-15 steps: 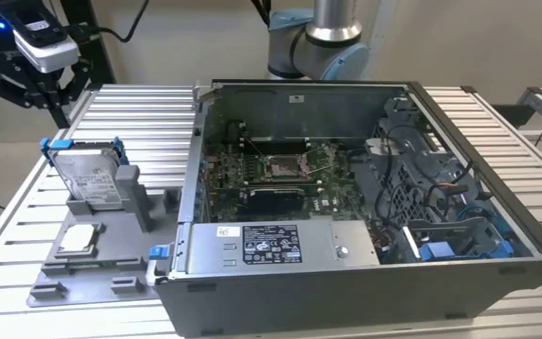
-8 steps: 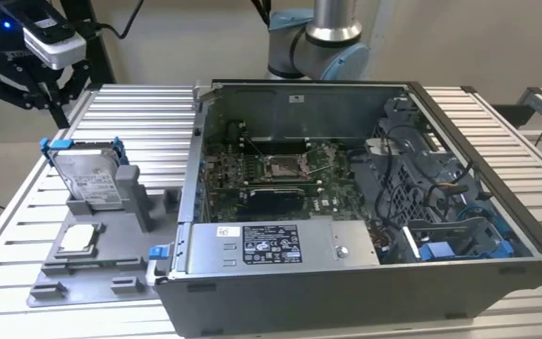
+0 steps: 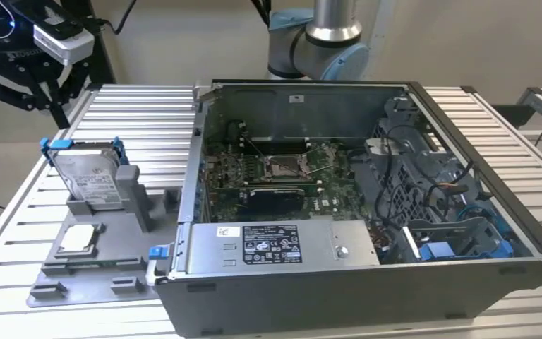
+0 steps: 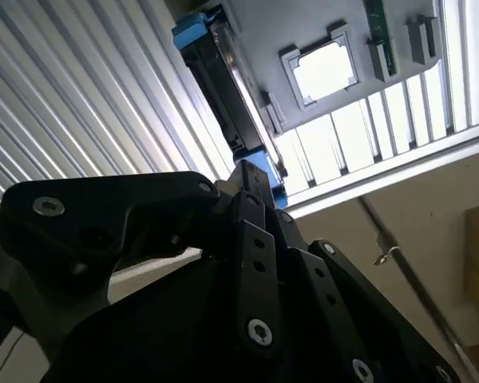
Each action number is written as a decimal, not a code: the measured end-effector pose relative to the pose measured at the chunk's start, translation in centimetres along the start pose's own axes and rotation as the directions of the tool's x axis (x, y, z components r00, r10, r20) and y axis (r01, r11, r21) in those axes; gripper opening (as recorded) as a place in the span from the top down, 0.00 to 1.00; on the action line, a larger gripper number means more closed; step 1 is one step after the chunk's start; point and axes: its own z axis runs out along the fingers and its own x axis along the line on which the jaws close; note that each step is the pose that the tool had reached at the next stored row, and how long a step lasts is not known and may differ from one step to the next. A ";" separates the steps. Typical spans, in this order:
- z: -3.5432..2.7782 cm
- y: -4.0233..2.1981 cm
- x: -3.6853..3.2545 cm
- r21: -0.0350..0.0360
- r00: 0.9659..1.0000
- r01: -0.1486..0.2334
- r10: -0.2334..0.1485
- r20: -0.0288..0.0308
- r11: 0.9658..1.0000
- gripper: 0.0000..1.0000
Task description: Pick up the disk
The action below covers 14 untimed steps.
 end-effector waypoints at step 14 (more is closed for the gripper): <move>0.00 0.00 0.00 -0.001 0.968 0.252 -0.252 -0.009 0.968 1.00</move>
